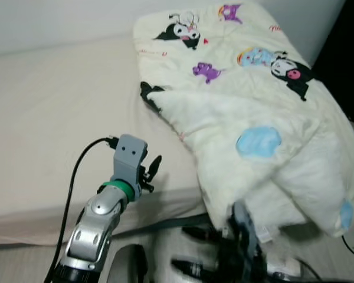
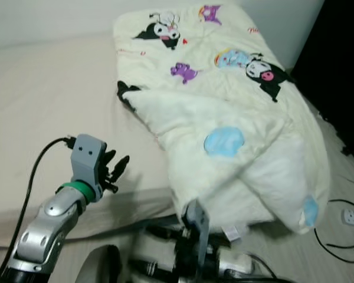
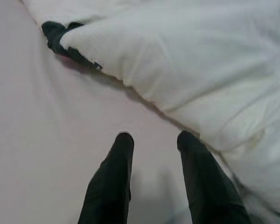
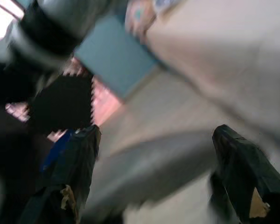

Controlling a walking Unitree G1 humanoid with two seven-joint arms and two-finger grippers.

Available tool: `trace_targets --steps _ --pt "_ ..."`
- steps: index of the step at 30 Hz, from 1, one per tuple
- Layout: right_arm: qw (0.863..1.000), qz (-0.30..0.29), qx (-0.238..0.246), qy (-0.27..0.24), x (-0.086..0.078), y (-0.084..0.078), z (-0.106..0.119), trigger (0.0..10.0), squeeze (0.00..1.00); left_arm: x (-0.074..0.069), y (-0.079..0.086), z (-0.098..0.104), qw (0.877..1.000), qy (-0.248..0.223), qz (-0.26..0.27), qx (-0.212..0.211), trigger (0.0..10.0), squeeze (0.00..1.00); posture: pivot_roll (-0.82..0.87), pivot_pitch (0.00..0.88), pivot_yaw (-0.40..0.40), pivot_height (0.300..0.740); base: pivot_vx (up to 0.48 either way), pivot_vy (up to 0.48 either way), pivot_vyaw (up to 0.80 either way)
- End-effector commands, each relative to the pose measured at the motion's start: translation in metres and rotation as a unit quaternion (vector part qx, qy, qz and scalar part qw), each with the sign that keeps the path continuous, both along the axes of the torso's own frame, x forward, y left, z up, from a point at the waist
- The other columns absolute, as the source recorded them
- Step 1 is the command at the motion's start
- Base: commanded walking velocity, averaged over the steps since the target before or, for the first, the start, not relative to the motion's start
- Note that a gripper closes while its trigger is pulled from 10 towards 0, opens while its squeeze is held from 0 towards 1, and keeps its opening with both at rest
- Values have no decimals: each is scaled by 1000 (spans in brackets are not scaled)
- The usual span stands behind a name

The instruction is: Clean up the room

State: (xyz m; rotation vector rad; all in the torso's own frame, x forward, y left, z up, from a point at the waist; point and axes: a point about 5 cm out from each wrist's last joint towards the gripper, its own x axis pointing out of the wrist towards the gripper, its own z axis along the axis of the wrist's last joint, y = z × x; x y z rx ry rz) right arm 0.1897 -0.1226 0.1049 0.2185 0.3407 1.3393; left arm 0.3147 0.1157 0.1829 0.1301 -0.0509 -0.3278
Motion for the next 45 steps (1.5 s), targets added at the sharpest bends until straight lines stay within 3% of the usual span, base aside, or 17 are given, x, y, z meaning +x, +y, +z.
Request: trace_targets --steps 1,5,9,12,15,16,17,20,21,23,26,30,32,36,38,41,45 --pt "996 56 -9 63 -27 -3 -7 10000 0 -1 2 -10 1000 15 6 3 10000 0 -159 235 181 585 0 0 0" --pt "994 76 -25 74 -37 -10 -4 10000 0 0 2 -10 1000 15 5 2 10000 0 -167 231 178 585 0 0 0" --pt "997 -43 -49 -44 3 -22 15 10000 0 1 -1 -10 1000 14 2 -1 10000 0 -169 225 173 585 0 0 0" --pt "942 -262 -98 -186 56 -56 39 10000 0 1 -2 -11 1000 14 1 -2 10000 0 -167 222 174 585 0 0 0" --pt "919 -325 -90 -203 66 -68 46 10000 0 1 -2 -11 1000 14 0 -2 10000 0 -167 218 178 585 0 0 0" --pt "887 -409 -67 -202 73 -83 49 10000 0 1 -3 -11 1000 14 -2 -2 10000 0 -167 217 179 585 0 0 0" --pt "887 -409 -67 -202 73 -83 49 10000 0 1 -3 -11 1000 14 -2 -2 10000 0 -167 217 179 585 0 0 0" --pt "793 -590 -2 -151 71 -118 39 10000 0 2 -3 -10 1000 12 -4 -1 10000 0 -164 211 182 585 0 0 0" --pt "793 -590 -2 -151 71 -118 39 10000 0 2 -3 -10 1000 12 -4 -1 10000 0 -164 211 182 585 0 0 0" --pt "763 -633 6 -131 66 -128 31 10000 0 2 -3 -10 1000 11 -5 0 10000 0 -161 206 183 585 0 0 0" --pt "700 -707 37 -94 54 -150 11 10000 0 3 -3 -10 1000 11 -6 1 10000 0 -155 203 192 585 0 0 0" --pt "706 -699 78 -83 65 -151 7 10000 0 3 -4 -10 1000 10 -8 2 10000 0 -143 202 201 585 0 0 0" --pt "734 -669 94 -77 78 -145 7 10000 0 3 -3 -8 1000 9 -7 2 10000 0 -136 203 200 585 0 0 0" --pt "753 -646 107 -68 87 -141 7 10000 0 3 -1 -7 1000 7 -6 2 10000 0 -123 205 199 585 0 0 0" --pt "780 -610 128 -55 94 -136 10 10000 0 2 1 -7 1000 7 -2 4 10000 0 -112 209 200 585 0 0 0" --pt "787 -600 135 -53 96 -135 11 10000 0 2 2 -7 1000 7 -1 4 10000 0 -112 209 200 585 0 0 0" --pt "827 -536 164 -35 111 -119 14 10000 0 1 1 -7 1000 8 -1 6 10000 0 -97 215 207 585 0 0 0"
